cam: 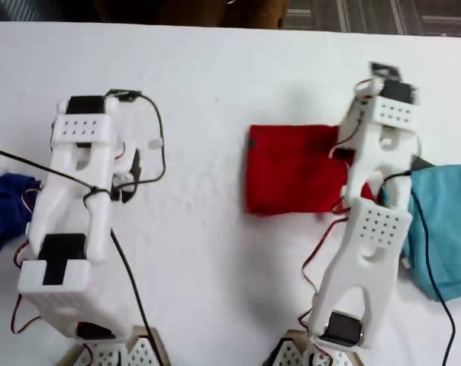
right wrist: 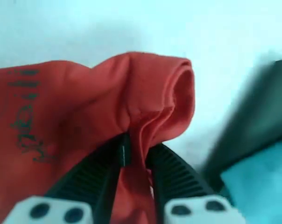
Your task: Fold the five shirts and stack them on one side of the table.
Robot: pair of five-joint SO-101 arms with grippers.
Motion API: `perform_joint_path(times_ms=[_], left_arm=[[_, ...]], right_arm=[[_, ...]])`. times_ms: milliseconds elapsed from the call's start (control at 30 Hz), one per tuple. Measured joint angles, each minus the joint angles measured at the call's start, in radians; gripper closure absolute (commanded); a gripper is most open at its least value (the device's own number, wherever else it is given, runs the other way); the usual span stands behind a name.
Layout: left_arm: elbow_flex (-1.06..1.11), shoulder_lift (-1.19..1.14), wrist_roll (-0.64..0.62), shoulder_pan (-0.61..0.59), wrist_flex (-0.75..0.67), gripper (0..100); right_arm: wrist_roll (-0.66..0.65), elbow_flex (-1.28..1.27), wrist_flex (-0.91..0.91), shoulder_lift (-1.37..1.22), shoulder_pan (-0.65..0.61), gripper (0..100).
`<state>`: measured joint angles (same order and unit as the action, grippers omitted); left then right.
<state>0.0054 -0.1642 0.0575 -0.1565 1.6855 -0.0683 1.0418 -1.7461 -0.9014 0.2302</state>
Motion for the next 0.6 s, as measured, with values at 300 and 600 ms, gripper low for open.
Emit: perform_joint_path(times_ms=[300, 600], left_arm=[[0.000, 0.000, 0.000, 0.000, 0.000, 94], [0.000, 0.000, 0.000, 0.000, 0.000, 94]], right_arm=[[-0.025, 0.000, 0.000, 0.126, 0.081, 98.0], [-0.086, 0.000, -0.003, 0.130, 0.302, 98.0]])
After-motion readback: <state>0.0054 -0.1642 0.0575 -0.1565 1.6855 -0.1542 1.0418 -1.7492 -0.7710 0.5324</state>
